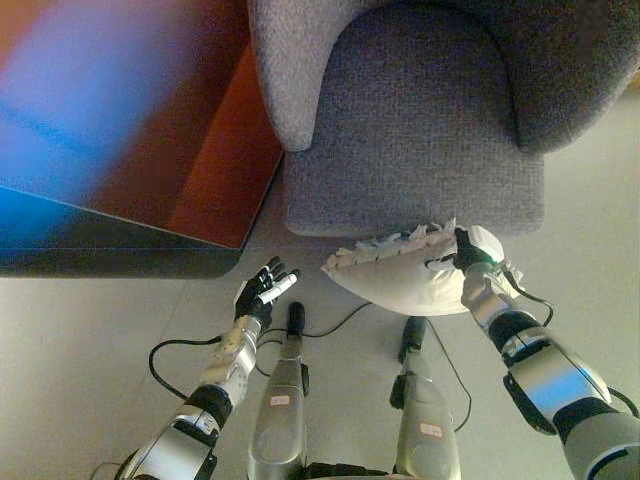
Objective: Pick up the pillow and put it on the sofa.
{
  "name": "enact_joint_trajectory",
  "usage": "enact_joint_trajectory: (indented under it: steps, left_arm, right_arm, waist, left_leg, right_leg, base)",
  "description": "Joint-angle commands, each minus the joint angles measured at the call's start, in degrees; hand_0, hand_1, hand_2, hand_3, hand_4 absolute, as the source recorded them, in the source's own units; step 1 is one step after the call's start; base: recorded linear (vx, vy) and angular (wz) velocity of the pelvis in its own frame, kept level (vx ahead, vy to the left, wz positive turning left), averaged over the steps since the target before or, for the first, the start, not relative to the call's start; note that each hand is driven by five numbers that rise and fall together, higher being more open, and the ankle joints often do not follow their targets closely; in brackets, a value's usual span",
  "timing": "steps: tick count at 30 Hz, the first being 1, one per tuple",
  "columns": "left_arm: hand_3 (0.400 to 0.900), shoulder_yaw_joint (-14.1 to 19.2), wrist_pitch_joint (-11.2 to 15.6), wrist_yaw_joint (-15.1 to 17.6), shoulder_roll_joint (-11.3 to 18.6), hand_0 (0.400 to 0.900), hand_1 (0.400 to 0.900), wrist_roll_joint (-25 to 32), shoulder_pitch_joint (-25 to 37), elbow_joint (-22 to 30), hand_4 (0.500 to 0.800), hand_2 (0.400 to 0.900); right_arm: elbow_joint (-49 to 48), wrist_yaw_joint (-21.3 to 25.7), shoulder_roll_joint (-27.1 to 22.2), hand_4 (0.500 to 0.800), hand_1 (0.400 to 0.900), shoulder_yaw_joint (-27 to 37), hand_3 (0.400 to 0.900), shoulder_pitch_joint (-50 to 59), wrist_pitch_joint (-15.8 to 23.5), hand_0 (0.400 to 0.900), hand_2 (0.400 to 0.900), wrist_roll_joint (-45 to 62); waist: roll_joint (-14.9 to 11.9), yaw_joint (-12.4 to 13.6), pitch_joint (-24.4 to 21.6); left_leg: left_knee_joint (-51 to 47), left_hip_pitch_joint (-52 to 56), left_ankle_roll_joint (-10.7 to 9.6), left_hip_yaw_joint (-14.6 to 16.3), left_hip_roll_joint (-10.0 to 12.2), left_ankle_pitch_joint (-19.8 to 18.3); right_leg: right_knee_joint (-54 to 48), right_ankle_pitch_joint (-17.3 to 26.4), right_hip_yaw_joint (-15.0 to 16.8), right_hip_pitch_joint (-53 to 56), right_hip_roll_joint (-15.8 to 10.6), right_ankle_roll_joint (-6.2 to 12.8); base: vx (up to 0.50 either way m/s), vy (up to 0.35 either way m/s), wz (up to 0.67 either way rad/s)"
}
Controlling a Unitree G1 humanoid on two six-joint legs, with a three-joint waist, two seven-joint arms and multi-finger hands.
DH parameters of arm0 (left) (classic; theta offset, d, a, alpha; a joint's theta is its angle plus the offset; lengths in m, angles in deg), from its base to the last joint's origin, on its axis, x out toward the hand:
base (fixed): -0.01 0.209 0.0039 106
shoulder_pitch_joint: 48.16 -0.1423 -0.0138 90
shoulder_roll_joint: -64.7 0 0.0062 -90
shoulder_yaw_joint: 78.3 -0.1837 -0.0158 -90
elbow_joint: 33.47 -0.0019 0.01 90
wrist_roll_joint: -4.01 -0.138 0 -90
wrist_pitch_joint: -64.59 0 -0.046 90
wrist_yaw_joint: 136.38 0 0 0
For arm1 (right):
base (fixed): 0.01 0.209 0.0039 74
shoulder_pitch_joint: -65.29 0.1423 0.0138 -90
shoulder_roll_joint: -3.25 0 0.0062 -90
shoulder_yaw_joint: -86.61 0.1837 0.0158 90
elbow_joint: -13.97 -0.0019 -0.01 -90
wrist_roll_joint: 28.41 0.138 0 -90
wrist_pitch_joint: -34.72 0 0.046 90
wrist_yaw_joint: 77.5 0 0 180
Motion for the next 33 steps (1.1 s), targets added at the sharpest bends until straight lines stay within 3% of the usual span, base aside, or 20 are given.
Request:
enact_joint_trajectory:
  steps: [1, 7, 8, 9, 33]
  left_arm:
    - [0.900, -0.84, 4.80, 0.51, 4.08, 0.900, 0.900, 0.86, 2.76, 5.09, 0.800, 0.900]
    - [0.900, -1.23, 5.01, 2.00, 4.08, 0.900, 0.900, 1.04, 3.84, 6.66, 0.800, 0.900]
    - [0.900, -1.21, 5.12, 1.93, 4.10, 0.900, 0.900, 1.22, 3.85, 6.84, 0.800, 0.900]
    - [0.900, -1.27, 5.35, 1.91, 4.08, 0.900, 0.900, 1.29, 3.74, 6.91, 0.800, 0.900]
    - [0.900, 0.14, 4.95, 1.79, 4.50, 0.900, 0.900, 1.26, 3.37, 7.93, 0.800, 0.900]
  right_arm:
    - [0.37, 0.85, -5.21, 0.800, 0.900, -3.48, 0.900, 7.16, -1.74, 0.900, 0.900, -1.22]
    - [1.60, 0.65, -5.32, 0.800, 0.900, -4.61, 0.900, 9.38, -2.43, 0.900, 0.900, -0.69]
    - [1.57, 0.25, -5.39, 0.578, 0.529, -4.52, 0.529, 9.58, -2.47, 0.529, 0.529, -0.73]
    - [1.44, -0.07, -5.46, 0.500, 0.400, -4.58, 0.400, 9.65, -2.41, 0.400, 0.400, -0.85]
    - [-0.38, -1.19, -6.71, 0.500, 0.400, -3.79, 0.400, 8.52, -1.17, 0.400, 0.400, -0.87]
  waist:
    - [-1.64, 1.75, 1.18]
    - [-1.48, 2.16, 1.18]
    - [-1.43, 2.23, 1.18]
    - [-1.42, 2.25, 1.18]
    - [-1.76, 2.37, 1.18]
  left_leg:
    - [3.97, -5.19, 2.40, -2.13, -0.78, -3.20]
    - [4.23, -7.71, 2.56, -2.48, -1.38, -2.71]
    - [4.37, -7.99, 2.59, -2.54, -1.56, -2.68]
    - [4.45, -8.17, 2.60, -2.58, -1.66, -2.68]
    - [4.19, -5.80, 2.91, -1.92, -2.41, -3.30]
  right_leg:
    - [6.86, -2.01, 3.69, -5.27, -4.25, 2.62]
    - [7.14, -1.64, 3.24, -7.60, -3.99, 2.46]
    - [7.33, -1.64, 3.14, -7.92, -4.00, 2.41]
    - [7.43, -1.63, 3.14, -8.13, -4.01, 2.38]
    - [7.94, -2.19, 2.34, -6.71, -4.21, 2.20]
  base:
    - [-0.06, -0.019, 0.00]
    - [-0.01, -0.002, -0.01]
    - [0.00, 0.000, 0.00]
    - [0.00, 0.000, 0.00]
    - [0.00, 0.000, 0.00]
